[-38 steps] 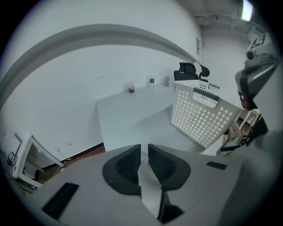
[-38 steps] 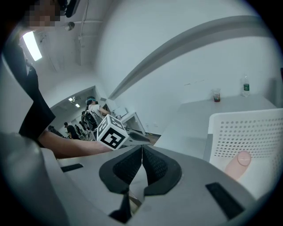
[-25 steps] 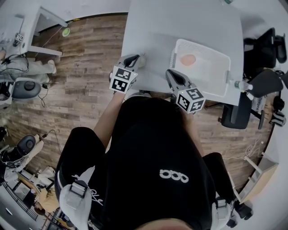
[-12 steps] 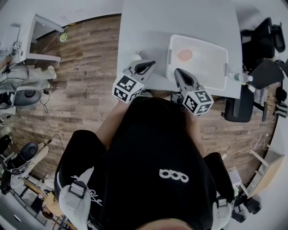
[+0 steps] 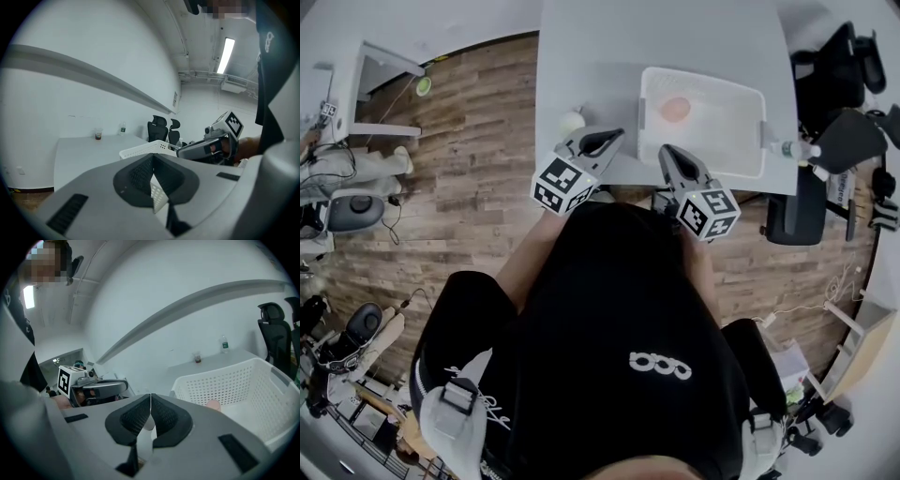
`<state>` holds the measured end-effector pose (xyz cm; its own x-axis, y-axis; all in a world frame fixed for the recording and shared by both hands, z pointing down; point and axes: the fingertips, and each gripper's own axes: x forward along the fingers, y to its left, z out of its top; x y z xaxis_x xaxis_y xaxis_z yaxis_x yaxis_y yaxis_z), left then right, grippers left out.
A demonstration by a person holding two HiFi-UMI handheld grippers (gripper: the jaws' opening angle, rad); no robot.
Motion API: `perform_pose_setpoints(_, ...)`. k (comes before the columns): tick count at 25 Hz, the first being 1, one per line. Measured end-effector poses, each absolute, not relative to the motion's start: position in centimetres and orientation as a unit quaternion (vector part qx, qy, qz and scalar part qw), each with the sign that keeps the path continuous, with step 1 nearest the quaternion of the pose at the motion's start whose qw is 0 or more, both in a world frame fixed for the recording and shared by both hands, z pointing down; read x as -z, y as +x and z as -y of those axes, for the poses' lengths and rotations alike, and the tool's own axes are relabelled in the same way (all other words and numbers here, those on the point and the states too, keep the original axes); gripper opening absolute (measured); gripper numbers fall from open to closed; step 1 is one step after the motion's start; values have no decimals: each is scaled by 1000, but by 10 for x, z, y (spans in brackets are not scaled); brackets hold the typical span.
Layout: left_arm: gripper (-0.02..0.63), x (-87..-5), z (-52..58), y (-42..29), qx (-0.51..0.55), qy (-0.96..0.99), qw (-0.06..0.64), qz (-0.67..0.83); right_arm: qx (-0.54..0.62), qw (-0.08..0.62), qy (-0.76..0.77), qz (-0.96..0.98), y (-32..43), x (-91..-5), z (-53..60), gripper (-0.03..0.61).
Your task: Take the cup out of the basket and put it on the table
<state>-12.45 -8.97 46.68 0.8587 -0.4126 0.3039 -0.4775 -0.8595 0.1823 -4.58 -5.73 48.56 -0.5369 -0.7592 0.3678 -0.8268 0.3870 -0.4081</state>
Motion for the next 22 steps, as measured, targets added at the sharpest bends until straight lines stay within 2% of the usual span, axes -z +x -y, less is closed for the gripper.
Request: perform_pose_setpoints(22, 8, -465, 86, -128, -110, 957, 132, 233, -280, 63, 474, 833, -47, -488, 55, 23)
